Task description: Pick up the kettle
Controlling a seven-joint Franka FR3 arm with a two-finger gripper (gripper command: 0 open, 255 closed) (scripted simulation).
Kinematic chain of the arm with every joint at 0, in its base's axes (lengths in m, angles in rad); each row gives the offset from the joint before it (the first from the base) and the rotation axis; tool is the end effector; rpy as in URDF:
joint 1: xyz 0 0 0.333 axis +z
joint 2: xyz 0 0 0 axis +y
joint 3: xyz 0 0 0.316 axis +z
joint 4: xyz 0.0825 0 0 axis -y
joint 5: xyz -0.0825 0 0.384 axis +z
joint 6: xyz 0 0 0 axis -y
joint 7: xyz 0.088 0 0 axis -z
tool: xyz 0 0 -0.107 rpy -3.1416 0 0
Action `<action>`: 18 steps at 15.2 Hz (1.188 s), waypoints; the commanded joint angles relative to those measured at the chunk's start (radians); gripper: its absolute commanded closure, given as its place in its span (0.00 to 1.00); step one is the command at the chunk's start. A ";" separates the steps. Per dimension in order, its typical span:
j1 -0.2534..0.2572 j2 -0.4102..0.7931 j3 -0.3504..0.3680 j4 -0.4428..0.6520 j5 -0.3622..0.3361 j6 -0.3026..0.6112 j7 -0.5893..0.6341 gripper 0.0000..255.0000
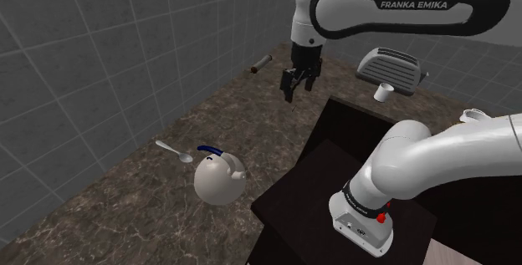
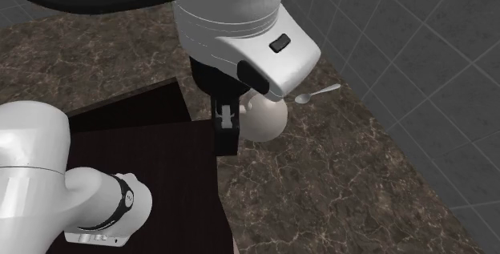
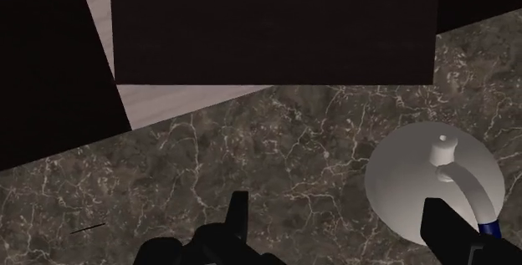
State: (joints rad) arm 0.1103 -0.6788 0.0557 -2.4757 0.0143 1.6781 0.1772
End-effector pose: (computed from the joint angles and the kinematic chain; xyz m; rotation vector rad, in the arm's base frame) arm 0.3283 0.0584 0.5080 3.0960 -0.0434 -0.1774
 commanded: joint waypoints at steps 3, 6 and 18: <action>0.035 0.105 0.038 -0.022 0.029 0.107 0.008 0.00; 0.061 0.186 0.070 -0.031 0.050 0.184 0.017 0.00; 0.154 0.578 0.195 0.030 0.084 0.461 0.061 0.00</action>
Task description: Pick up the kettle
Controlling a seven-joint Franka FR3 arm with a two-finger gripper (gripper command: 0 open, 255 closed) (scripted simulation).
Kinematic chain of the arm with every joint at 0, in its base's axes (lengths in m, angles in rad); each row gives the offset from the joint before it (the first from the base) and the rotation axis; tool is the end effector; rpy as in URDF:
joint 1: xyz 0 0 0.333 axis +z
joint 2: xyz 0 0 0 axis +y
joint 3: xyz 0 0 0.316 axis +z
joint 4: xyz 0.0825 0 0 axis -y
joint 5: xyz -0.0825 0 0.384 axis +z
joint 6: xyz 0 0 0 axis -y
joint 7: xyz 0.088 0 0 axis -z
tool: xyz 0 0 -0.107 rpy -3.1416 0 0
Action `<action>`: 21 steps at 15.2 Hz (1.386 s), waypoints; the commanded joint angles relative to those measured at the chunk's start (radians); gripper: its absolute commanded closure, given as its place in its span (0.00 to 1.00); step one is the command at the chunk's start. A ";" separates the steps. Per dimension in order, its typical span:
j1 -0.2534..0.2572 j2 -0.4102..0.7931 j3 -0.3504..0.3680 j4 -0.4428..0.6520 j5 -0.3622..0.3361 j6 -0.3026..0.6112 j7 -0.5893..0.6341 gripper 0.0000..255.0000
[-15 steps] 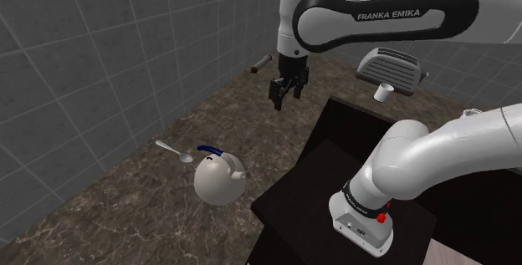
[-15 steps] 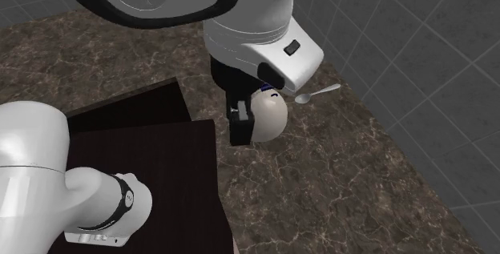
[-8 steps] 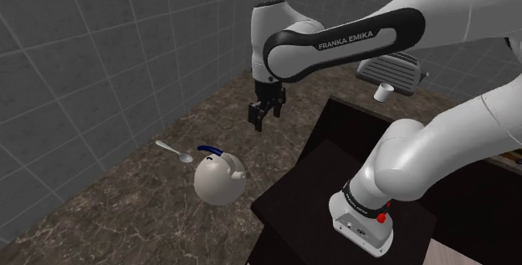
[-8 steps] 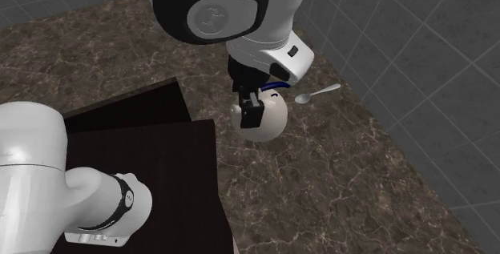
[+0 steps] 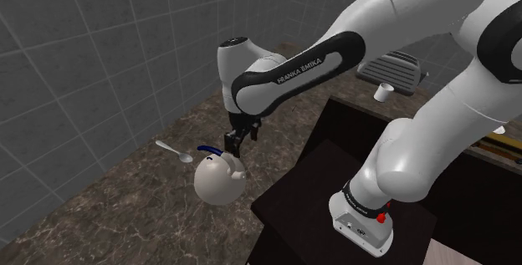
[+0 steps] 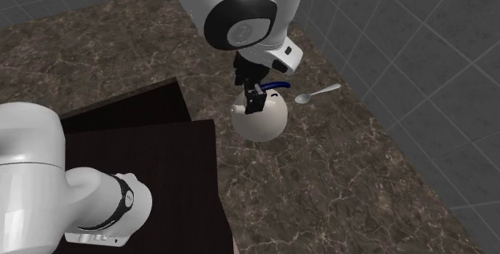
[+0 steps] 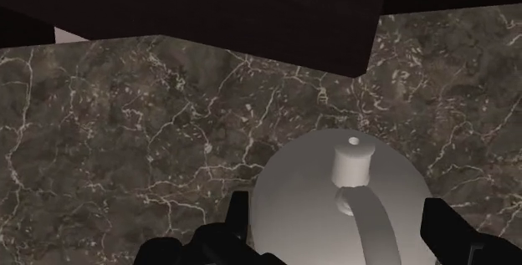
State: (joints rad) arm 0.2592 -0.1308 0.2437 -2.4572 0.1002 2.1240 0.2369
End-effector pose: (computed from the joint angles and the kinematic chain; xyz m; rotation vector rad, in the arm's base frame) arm 0.3852 0.2158 0.3296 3.0804 0.3080 -0.3240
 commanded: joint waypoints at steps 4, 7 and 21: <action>0.033 0.162 0.039 0.058 -0.016 0.082 0.023 0.00; 0.034 0.195 0.038 0.049 -0.025 0.124 0.027 0.00; 0.036 0.249 0.036 0.039 -0.040 0.187 0.036 1.00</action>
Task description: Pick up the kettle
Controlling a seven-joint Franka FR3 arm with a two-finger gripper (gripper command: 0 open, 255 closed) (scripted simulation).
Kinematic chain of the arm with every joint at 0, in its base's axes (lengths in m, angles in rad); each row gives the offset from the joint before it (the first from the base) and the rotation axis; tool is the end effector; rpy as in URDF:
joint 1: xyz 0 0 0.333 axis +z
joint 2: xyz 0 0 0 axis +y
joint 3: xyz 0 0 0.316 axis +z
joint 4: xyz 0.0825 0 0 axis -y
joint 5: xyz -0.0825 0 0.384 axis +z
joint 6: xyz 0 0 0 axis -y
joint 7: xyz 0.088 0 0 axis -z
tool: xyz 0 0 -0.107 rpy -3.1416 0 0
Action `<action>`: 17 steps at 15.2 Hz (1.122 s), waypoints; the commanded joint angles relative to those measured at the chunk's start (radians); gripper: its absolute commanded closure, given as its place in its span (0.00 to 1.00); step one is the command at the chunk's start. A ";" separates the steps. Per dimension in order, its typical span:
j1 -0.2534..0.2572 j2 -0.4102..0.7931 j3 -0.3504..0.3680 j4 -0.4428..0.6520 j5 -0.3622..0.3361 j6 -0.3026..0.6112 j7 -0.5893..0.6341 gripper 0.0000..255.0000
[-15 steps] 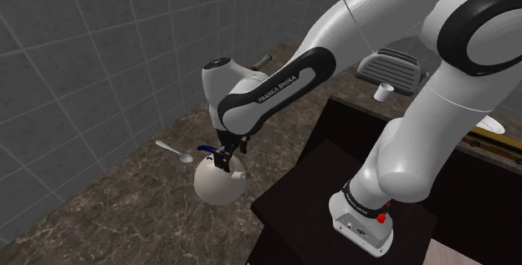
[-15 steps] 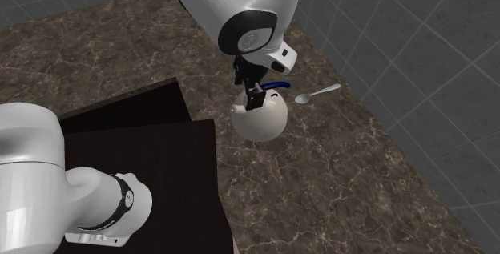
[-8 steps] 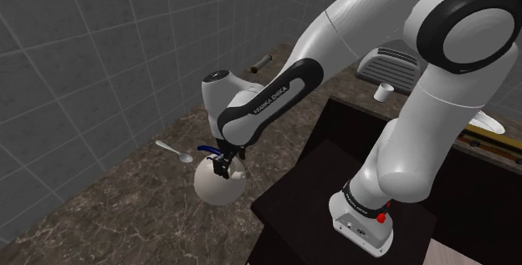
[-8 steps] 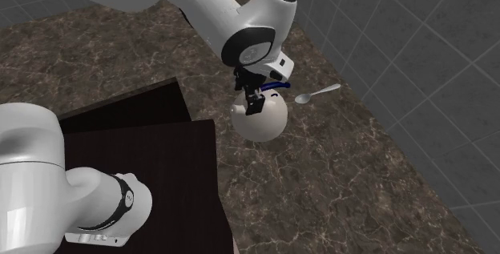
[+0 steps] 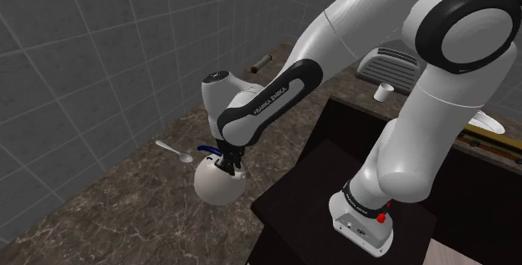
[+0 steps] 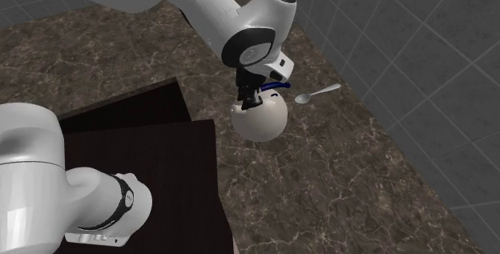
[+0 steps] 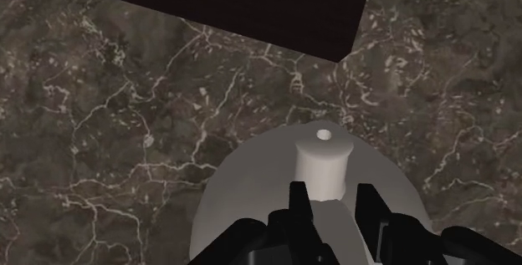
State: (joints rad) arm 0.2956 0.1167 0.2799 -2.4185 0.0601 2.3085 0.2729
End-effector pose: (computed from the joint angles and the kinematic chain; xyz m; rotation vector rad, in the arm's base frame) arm 0.3905 0.2571 0.2469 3.0686 0.3996 -0.3617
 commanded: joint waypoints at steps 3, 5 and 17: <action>-0.001 -0.010 0.000 0.002 0.003 -0.011 -0.002 1.00; -0.002 -0.034 0.002 0.006 0.010 -0.038 -0.006 1.00; -0.005 -0.160 0.001 0.051 0.041 -0.206 -0.022 1.00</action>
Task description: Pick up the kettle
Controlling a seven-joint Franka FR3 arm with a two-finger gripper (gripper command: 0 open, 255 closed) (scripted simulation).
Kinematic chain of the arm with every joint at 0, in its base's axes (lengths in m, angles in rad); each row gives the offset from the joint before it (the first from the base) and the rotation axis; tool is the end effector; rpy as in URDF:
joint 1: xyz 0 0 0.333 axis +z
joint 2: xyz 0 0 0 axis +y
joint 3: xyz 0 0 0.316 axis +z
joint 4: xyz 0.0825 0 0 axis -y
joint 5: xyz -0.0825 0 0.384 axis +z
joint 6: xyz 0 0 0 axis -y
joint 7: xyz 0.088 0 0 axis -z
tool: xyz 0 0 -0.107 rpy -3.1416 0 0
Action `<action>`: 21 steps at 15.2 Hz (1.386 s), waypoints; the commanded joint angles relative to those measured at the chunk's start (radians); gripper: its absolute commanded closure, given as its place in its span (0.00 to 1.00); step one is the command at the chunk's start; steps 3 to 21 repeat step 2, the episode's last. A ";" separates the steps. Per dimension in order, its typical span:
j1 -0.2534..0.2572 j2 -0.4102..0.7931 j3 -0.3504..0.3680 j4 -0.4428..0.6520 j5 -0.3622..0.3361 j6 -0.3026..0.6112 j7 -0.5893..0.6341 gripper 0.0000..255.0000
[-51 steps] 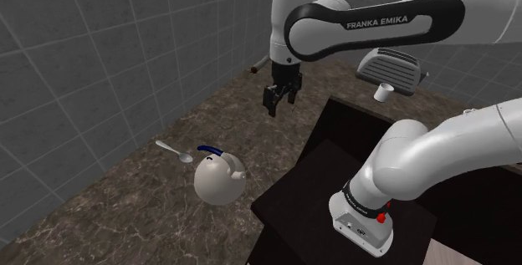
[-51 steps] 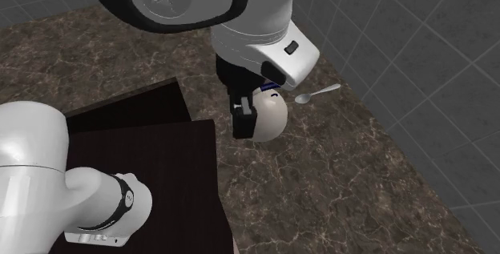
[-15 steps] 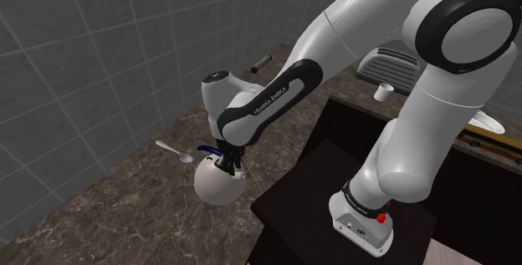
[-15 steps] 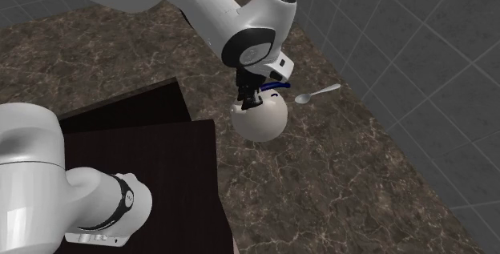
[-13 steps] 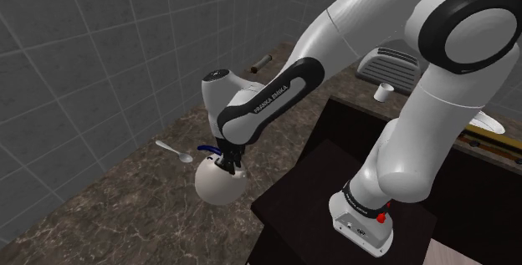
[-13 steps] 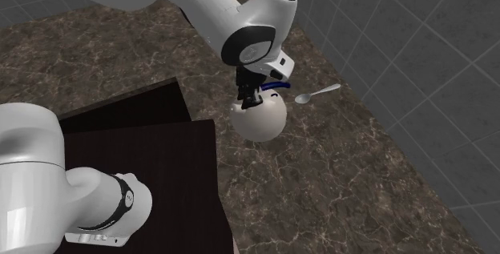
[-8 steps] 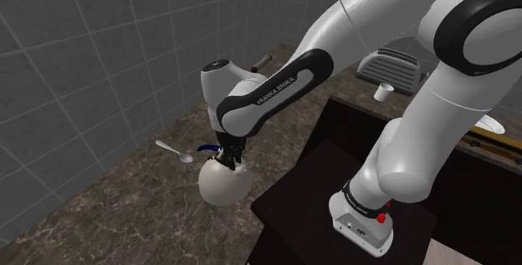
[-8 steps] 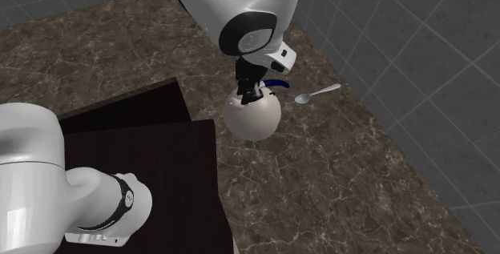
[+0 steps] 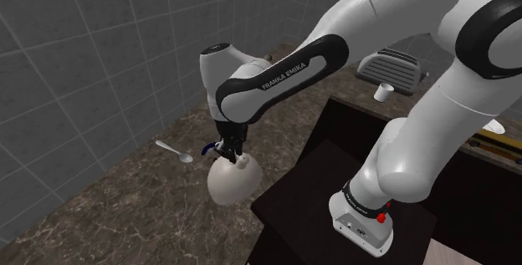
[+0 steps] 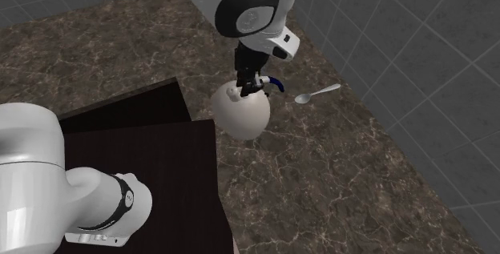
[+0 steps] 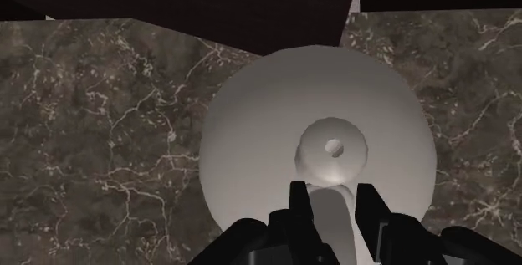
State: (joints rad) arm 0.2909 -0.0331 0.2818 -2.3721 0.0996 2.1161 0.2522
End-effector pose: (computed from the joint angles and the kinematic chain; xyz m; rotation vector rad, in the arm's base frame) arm 0.3908 0.2572 0.3198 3.0691 0.3982 -0.3621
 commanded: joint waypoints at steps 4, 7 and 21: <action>0.000 -0.012 -0.001 0.006 0.002 -0.016 -0.002 1.00; 0.000 -0.012 -0.001 0.006 0.002 -0.016 -0.002 1.00; 0.000 -0.012 -0.001 0.006 0.002 -0.016 -0.002 1.00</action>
